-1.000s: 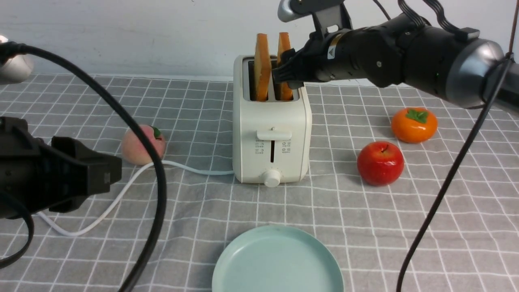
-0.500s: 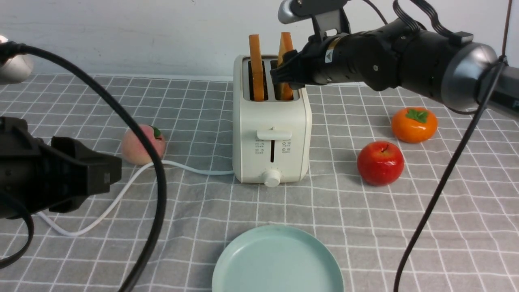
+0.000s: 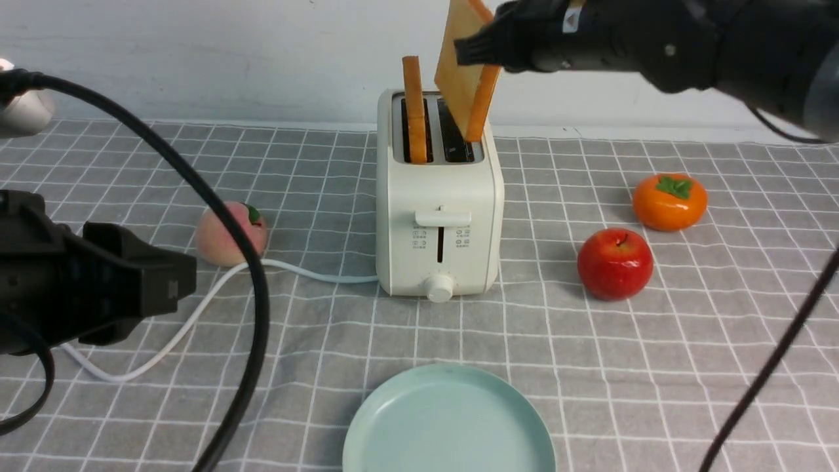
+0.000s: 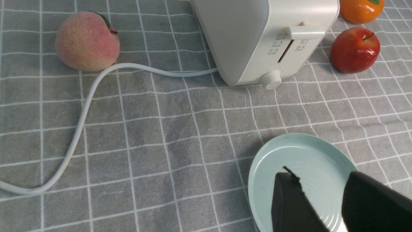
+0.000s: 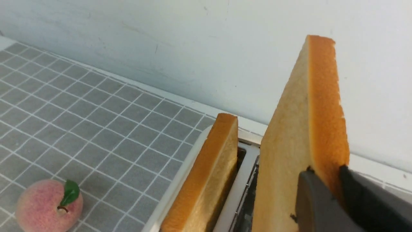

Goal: Take toasted bread from bread machine on grey coffee table place on plate.
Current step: 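Grasp the toast slice in the toaster and pull it up out of the slot with the right gripper, then place the held slice of bread on top of the slice on the plate with the right gripper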

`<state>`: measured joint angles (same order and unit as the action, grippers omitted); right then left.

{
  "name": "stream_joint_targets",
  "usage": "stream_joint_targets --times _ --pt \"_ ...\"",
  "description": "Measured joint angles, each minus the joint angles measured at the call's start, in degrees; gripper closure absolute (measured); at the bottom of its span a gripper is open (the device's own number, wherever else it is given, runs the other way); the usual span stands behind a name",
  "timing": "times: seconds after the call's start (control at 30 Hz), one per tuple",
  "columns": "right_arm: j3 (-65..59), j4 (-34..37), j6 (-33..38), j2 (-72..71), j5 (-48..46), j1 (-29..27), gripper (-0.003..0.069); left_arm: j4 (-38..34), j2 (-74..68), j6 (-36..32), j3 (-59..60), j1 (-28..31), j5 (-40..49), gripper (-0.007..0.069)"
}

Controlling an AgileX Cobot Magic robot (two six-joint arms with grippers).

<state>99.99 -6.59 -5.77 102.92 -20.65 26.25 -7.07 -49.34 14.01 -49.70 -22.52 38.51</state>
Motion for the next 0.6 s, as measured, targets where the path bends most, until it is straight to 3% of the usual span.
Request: stream_joint_targets --times 0.13,0.27,0.3,0.37,0.6 --pt "0.0 -0.19 0.0 -5.13 -9.6 0.0 0.0587 0.0 0.0 0.0 0.0 0.0 0.0 0.0386" --pt "-0.25 1.03 1.14 -10.43 -28.84 -0.19 0.0587 0.0 0.0 0.05 0.0 0.0 0.0 0.0386" --pt "-0.35 1.32 1.37 -10.56 -28.84 -0.19 0.0587 0.0 0.0 0.05 0.0 0.0 0.0 0.0386" --pt "-2.6 5.48 4.54 -11.8 -34.03 -0.25 0.0587 0.0 0.0 0.05 0.0 0.0 0.0 0.0386" --pt "-20.49 36.16 20.78 -13.67 -36.91 -0.25 0.0587 -0.23 0.0 0.05 0.0 0.0 0.25 0.0386"
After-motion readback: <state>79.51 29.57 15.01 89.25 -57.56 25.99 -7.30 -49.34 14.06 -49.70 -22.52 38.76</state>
